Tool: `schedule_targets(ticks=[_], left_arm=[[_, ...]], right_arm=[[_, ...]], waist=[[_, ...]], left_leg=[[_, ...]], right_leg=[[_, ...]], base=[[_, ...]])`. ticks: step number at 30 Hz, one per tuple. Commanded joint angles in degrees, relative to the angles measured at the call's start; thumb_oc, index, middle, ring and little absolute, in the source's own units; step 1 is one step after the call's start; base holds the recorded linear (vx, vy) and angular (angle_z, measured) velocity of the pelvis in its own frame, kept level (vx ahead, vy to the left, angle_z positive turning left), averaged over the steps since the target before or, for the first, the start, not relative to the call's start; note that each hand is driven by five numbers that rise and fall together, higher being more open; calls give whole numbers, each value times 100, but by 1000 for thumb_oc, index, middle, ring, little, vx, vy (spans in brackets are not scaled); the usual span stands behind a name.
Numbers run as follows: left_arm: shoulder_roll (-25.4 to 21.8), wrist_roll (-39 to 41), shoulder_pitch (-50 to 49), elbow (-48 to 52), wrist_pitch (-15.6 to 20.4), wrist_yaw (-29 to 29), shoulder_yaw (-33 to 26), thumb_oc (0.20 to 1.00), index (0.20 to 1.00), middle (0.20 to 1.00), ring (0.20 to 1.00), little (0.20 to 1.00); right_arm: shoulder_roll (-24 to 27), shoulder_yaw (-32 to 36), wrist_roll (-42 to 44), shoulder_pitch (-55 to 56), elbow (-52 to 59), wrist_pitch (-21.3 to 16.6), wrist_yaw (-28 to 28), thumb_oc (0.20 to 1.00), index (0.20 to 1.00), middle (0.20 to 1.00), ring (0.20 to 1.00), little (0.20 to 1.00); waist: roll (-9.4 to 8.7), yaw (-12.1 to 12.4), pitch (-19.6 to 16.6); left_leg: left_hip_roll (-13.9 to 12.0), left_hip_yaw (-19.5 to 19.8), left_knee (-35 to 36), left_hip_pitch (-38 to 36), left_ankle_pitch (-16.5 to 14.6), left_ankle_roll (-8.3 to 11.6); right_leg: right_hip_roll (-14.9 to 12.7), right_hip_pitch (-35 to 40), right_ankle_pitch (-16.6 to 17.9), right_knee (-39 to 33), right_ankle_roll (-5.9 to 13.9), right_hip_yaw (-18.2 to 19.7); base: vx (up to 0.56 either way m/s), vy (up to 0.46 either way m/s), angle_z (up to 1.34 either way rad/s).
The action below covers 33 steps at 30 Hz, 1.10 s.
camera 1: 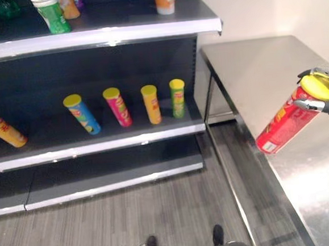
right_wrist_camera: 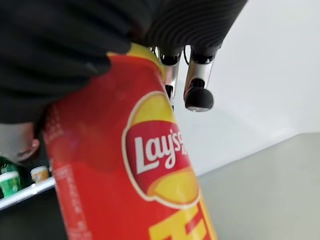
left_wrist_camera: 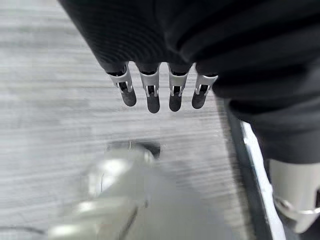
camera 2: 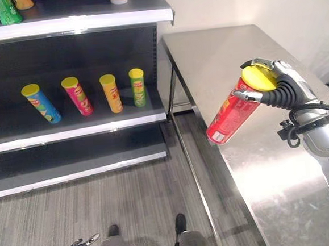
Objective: Put the goods on the table back onto the shelves and tidy them up.
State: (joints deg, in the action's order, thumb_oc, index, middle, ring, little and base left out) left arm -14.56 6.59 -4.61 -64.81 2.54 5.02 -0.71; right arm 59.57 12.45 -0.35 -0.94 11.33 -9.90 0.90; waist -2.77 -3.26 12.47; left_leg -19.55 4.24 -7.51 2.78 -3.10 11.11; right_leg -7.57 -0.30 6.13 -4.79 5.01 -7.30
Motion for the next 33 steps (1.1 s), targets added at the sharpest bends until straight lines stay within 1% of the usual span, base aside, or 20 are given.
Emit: schedule_targets(ticks=[1, 2, 3, 4, 5, 6, 7, 8, 10, 13, 15, 16, 17, 18, 20, 23, 28, 31, 32, 33], left_arm=[[-501, -93, 39, 415, 202, 126, 109, 1000, 1000, 1000, 1000, 1000], [-554, -181, 109, 425, 187, 106, 181, 1000, 1000, 1000, 1000, 1000], [-601, -271, 141, 427, 186, 87, 232, 1000, 1000, 1000, 1000, 1000], [-602, -271, 141, 427, 186, 87, 231, 1000, 1000, 1000, 1000, 1000], [-762, -372, 215, 573, 188, 29, 329, 1000, 1000, 1000, 1000, 1000], [-857, -375, 231, 615, 220, 37, 335, 1000, 1000, 1000, 1000, 1000], [-957, -351, 239, 721, 229, 35, 327, 1000, 1000, 1000, 1000, 1000], [-1032, -333, 253, 809, 240, 41, 287, 1000, 1000, 1000, 1000, 1000], [-1102, -239, 246, 919, 241, 44, 174, 1000, 1000, 1000, 1000, 1000], [-1070, -220, 155, 819, 184, 16, 130, 1000, 1000, 1000, 1000, 1000], [-983, -210, 131, 670, 120, -7, 113, 1000, 1000, 1000, 1000, 1000], [-848, -180, 74, 581, 91, -40, 89, 1000, 1000, 1000, 1000, 1000], [-774, -141, 89, 545, 85, -71, 90, 1000, 1000, 1000, 1000, 1000], [-710, -153, 92, 530, 87, -53, 91, 1000, 1000, 1000, 1000, 1000], [-602, -44, 68, 523, 87, -11, 1, 1000, 1000, 1000, 1000, 1000], [-419, 154, 64, 726, 123, 9, 19, 1000, 1000, 1000, 1000, 1000], [-309, 284, 35, 778, 94, 61, -24, 1000, 1000, 1000, 1000, 1000], [-356, 211, 46, 625, 81, 156, -41, 1000, 1000, 1000, 1000, 1000], [-410, 183, 52, 529, 71, 202, -14, 1000, 1000, 1000, 1000, 1000], [-425, 175, 48, 510, 63, 204, -14, 1000, 1000, 1000, 1000, 1000]], right_arm=[[73, 204, -76, -198, 370, -179, 204, 200, 200, 200, 200, 200], [-9, 157, -155, -228, 328, -135, 204, 200, 200, 200, 200, 200], [-63, 121, -195, -261, 279, -129, 219, 200, 200, 200, 200, 200], [-64, 120, -195, -262, 279, -129, 220, 200, 200, 200, 200, 200], [-233, -230, -263, -594, 273, -80, 245, 200, 200, 200, 200, 200], [-319, -455, -204, -822, 261, -115, 268, 200, 200, 200, 200, 200], [-367, -637, -156, -1018, 301, -137, 296, 200, 200, 200, 200, 200], [-388, -771, -155, -1131, 293, -158, 312, 200, 200, 200, 200, 200], [-394, -831, -153, -1230, 310, -170, 296, 200, 200, 200, 200, 200], [-369, -1052, -196, -1400, 312, -204, 246, 200, 200, 200, 200, 200], [-333, -1128, -250, -1400, 322, -198, 176, 200, 200, 200, 200, 200], [-330, -1152, -352, -1361, 347, -200, 175, 200, 200, 200, 200, 200], [-342, -1194, -452, -1342, 308, -173, 179, 200, 200, 200, 200, 200], [-403, -1228, -505, -1299, 311, -150, 164, 200, 200, 200, 200, 200], [-515, -1314, -563, -1289, 321, -126, 187, 200, 200, 200, 200, 200], [-545, -1327, -729, -1268, 301, -111, 302, 200, 200, 200, 200, 200], [-544, -1415, -881, -1197, 206, 38, 306, 200, 200, 200, 200, 200], [-570, -1482, -837, -1256, 132, 38, 347, 200, 200, 200, 200, 200], [-610, -1489, -738, -1220, 34, 47, 397, 200, 200, 200, 200, 200], [-620, -1460, -727, -1172, 14, 59, 419, 200, 200, 200, 200, 200]], waist=[[26, -39, -394], [25, -49, -421], [11, -60, -437], [7, -55, -437], [-44, -59, -381], [-68, -12, -325], [-45, 51, -260], [-5, 59, -204], [38, 70, -121], [61, 241, -58], [26, 285, -75], [-19, 334, -80], [-51, 350, -61], [-83, 371, -87], [-124, 377, -27], [-163, 412, 124], [-118, 359, 181], [-148, 349, 105], [-117, 334, 48], [-82, 325, 8]], left_leg=[[100, 262, 291, -157, 292, 152], [236, 117, 394, -230, 13, 115], [353, 5, 522, -293, -106, 63], [357, -2, 524, -296, -105, 61], [623, -299, 828, -409, -208, -114], [706, -468, 883, -419, -182, -178], [763, -617, 927, -396, -145, -243], [817, -703, 1012, -387, -82, -282], [967, -736, 1145, -295, 36, -397], [1270, -711, 1104, -77, 148, -612], [1486, -650, 1111, -7, 233, -678], [1689, -627, 1131, -9, 251, -724], [1770, -597, 1136, -22, 237, -746], [1892, -497, 1114, -34, 197, -792], [2024, -339, 911, 58, 90, -806], [2205, -263, 196, 342, -147, -781], [1864, -479, -126, 543, -190, -627], [1239, -249, 173, 619, 182, -533], [769, -145, 537, 707, 628, -433], [647, -121, 684, 717, 770, -381]], right_leg=[[-815, 155, -1052, 567, 696, 446], [-1005, 159, -858, 466, 772, 430], [-1169, 55, -612, 436, 831, 458], [-1173, 53, -611, 435, 833, 464], [-1464, -331, 220, 440, 894, 504], [-1552, -528, 647, 411, 917, 444], [-1551, -661, 790, 380, 904, 223], [-1400, -673, 649, 339, 850, 140], [-952, -789, 102, 512, 727, 329], [-203, -652, -879, 1145, 454, 214], [282, -524, -1264, 1433, 306, 347], [717, -428, -1435, 1458, 124, 531], [869, -465, -1461, 1358, 7, 591], [893, -329, -1463, 1156, -83, 700], [948, -269, -1305, 863, -73, 894], [809, -156, -1199, 586, -121, 784], [563, -4, -1211, 470, -76, 553], [312, -82, -1342, 513, -11, 500], [212, -80, -1488, 534, 51, 489], [184, -32, -1546, 527, 73, 508]], base=[[111, 584, 0], [112, 799, 31], [24, 386, 53], [-73, 564, 31], [-139, 503, -4], [-224, 636, -38], [-210, 441, -58], [-207, 412, -69], [-220, 416, -54], [-186, 314, -7], [-99, 234, -7], [-77, 183, 11], [-26, 140, 26], [15, 54, 23], [-8, 31, 44], [-29, 26, 57], [13, 96, 61], [115, 202, 12], [235, 306, 6], [314, 344, 22]])
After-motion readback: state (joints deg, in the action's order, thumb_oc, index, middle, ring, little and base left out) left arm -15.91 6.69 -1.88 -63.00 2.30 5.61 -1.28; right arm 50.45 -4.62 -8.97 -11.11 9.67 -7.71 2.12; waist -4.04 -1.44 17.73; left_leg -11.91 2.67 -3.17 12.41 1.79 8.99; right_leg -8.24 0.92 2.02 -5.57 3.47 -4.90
